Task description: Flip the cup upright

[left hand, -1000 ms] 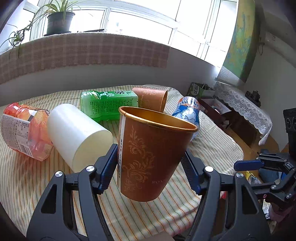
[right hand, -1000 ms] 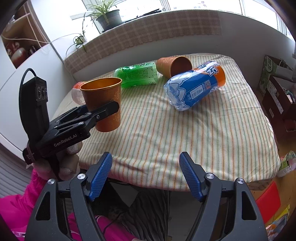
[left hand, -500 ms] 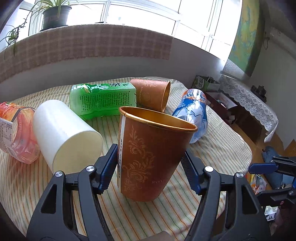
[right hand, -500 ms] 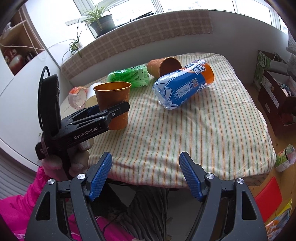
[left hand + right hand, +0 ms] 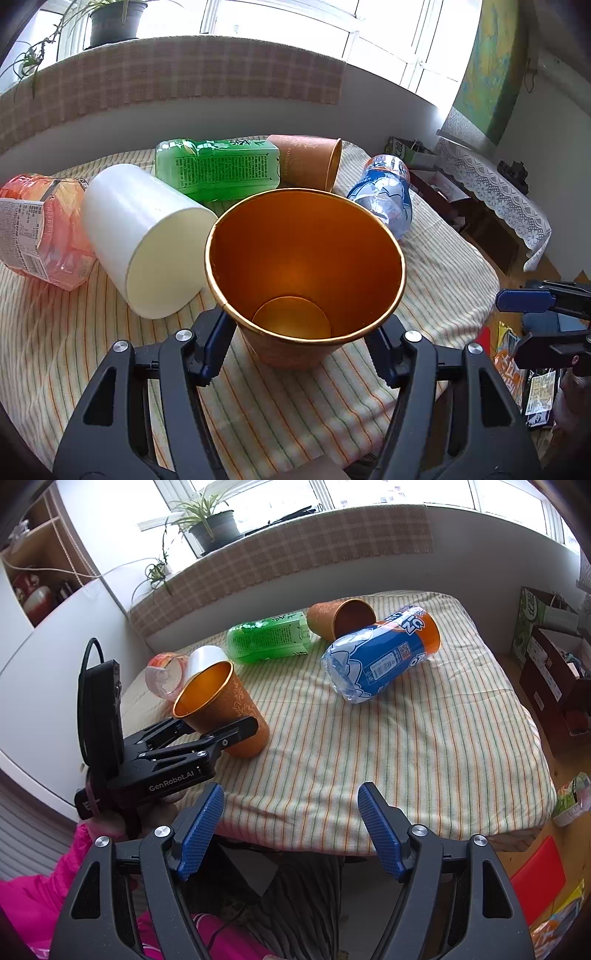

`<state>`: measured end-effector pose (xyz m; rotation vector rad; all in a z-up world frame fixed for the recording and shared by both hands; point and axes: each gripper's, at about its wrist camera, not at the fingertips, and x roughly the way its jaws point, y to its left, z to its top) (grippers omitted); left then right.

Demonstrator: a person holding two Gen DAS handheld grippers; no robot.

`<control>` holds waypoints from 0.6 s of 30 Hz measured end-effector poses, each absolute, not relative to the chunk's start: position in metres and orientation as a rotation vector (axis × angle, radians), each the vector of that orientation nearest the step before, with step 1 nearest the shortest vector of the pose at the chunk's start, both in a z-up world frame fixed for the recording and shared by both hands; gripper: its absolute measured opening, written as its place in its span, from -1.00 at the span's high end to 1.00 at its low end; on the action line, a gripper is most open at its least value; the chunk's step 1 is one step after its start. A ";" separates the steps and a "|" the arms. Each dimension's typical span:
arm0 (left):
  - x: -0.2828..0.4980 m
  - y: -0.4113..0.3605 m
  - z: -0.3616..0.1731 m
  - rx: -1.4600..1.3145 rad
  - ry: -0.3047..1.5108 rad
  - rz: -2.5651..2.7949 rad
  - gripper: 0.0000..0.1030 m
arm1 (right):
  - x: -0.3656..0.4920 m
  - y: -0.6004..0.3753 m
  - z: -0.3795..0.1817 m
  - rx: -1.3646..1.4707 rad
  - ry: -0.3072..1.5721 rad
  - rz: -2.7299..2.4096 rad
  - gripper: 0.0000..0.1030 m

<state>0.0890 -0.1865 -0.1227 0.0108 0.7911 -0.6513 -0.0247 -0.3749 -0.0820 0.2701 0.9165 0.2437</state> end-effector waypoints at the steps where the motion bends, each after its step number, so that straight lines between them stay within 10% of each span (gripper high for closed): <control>1: 0.088 -0.186 -0.122 0.014 0.794 -0.654 -0.29 | -0.025 -0.375 -0.082 0.271 0.914 0.240 -0.45; 4: 0.084 -0.185 -0.121 0.017 0.797 -0.652 -0.64 | -0.027 -0.374 -0.080 0.263 0.904 0.229 -0.45; 18: 0.054 -0.163 -0.108 0.064 0.785 -0.651 -0.69 | -0.031 -0.365 -0.070 0.218 0.833 0.162 -0.45</control>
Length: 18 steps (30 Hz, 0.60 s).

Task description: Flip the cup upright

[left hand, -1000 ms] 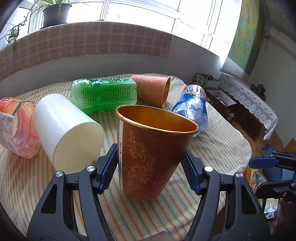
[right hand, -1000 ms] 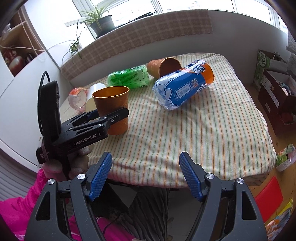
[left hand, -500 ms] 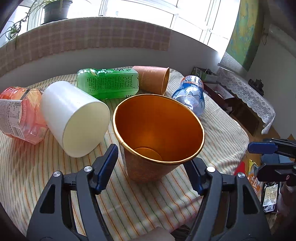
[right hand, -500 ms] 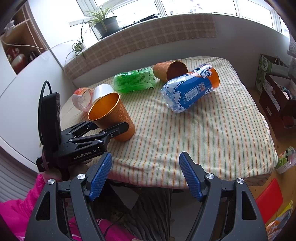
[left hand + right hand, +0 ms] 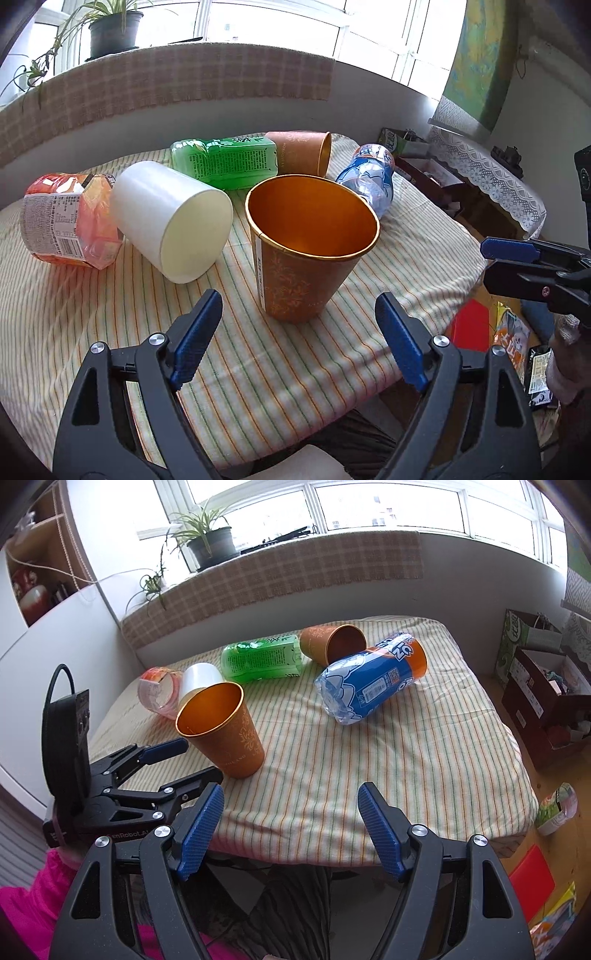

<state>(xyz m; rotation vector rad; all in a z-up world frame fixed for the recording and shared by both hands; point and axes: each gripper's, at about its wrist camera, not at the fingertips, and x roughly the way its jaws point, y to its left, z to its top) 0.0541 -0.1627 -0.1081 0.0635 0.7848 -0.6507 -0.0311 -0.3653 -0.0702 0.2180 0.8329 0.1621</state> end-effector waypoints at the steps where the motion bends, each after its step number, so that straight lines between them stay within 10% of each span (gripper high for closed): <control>1: 0.051 -0.159 -0.106 0.064 0.778 -0.640 -0.69 | -0.031 -0.365 -0.070 0.217 0.826 0.156 -0.45; 18: 0.016 -0.112 -0.035 -0.004 0.517 -0.334 -0.96 | -0.031 -0.357 -0.057 0.199 0.648 0.003 -0.54</control>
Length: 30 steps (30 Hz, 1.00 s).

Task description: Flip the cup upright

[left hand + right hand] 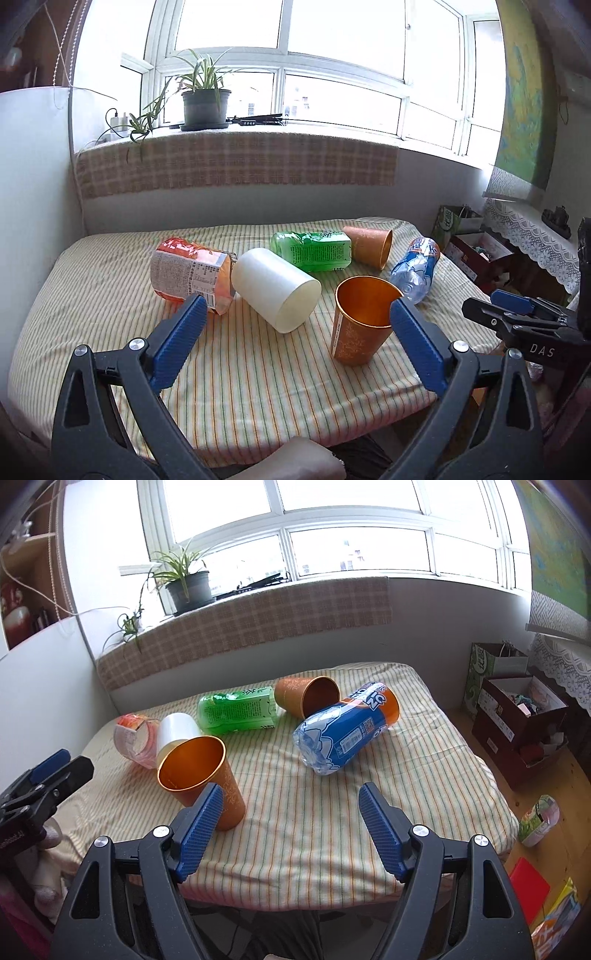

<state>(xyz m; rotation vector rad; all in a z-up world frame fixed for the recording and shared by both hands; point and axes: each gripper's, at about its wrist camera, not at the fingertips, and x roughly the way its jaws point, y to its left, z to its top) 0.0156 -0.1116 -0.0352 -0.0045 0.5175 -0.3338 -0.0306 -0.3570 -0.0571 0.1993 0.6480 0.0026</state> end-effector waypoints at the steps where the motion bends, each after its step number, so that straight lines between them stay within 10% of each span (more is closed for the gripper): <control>1: 0.014 -0.109 -0.032 -0.003 0.505 -0.320 -0.96 | -0.031 -0.356 -0.056 0.194 0.637 -0.004 -0.55; 30: 0.008 -0.098 -0.022 0.017 0.468 -0.217 -1.00 | -0.028 -0.340 -0.051 0.157 0.609 -0.019 -0.63</control>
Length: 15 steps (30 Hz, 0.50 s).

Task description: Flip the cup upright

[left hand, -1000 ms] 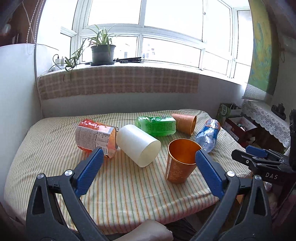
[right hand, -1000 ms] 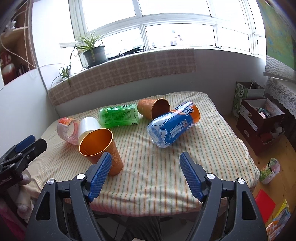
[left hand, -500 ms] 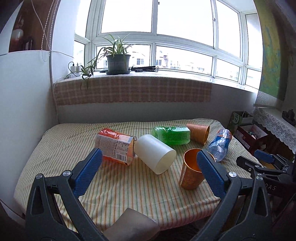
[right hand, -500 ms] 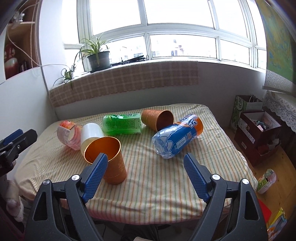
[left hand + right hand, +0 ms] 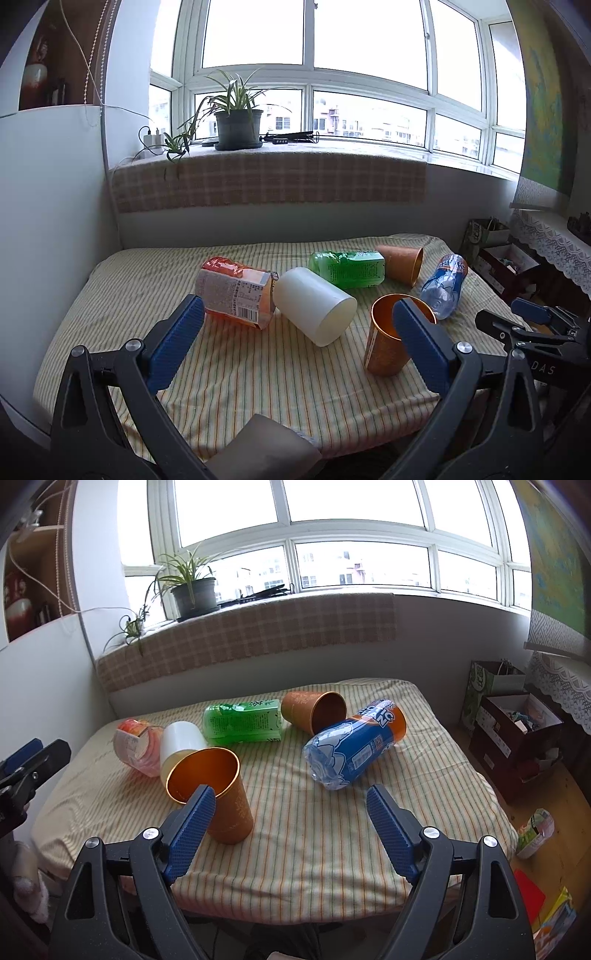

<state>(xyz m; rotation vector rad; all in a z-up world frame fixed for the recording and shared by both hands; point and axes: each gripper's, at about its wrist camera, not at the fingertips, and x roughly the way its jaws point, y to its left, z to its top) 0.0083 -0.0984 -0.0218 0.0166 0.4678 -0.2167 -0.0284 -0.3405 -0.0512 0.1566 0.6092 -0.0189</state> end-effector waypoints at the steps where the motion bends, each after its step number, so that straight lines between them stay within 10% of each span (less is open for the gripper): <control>1: 0.008 -0.098 -0.022 0.015 0.468 -0.217 -1.00 | -0.028 -0.341 -0.051 0.158 0.610 -0.021 -0.63; 15: 0.012 -0.094 -0.022 0.001 0.472 -0.206 -1.00 | -0.026 -0.340 -0.054 0.161 0.628 -0.023 -0.63</control>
